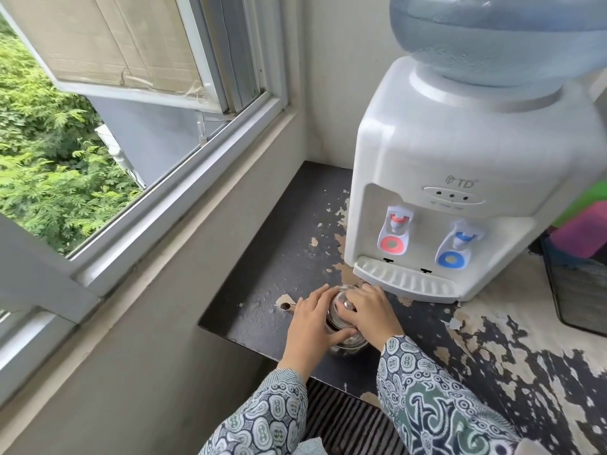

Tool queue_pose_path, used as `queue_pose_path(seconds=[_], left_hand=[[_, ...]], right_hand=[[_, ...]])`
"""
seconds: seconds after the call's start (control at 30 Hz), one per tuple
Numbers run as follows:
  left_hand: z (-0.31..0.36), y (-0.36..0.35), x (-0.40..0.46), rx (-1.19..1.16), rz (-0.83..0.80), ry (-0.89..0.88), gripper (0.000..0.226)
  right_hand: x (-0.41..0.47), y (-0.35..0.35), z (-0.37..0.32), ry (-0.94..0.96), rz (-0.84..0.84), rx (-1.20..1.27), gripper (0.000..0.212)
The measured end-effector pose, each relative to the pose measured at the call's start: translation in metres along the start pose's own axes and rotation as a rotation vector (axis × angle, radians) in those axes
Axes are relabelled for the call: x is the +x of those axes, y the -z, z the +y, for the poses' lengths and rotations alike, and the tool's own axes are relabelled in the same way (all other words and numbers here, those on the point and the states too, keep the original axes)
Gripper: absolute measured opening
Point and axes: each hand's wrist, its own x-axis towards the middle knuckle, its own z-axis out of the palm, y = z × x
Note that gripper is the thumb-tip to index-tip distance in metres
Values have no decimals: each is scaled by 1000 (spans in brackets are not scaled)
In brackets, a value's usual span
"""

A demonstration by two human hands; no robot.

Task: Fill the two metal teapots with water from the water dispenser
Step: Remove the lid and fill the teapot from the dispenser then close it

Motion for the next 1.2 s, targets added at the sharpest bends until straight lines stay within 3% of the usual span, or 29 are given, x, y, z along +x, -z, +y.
queue_pose_path(seconds=[0.1,0.2,0.37,0.47,0.6,0.87,1.1,1.2], left_hand=[[4,2,2,9,-18,4,83],[4,5,5,-3,-40,51,83],[0,2,5,6,-48,69,81],[0,2,5,0,-48,77,82],[-2,2,5,-23,-48,75,83],[-3,1,5,-68,-29,69,82],[-5,1,2,-24,-23,25,80],[-5,3,-1,-10,-19,-35,87]], right_hand=[[0,4,0,-149,-56,211,54],[0,9,-2,-321,34,465,45],[0,16,-3,-390,36,602,42],[-6,26,6,-478,154,749,33],[-27,39,31,-543,306,635,30],[-84,30,62,-547,79,50,18],[-95,22,56,-715,-28,83,17],[-89,21,47,-747,32,144,27]])
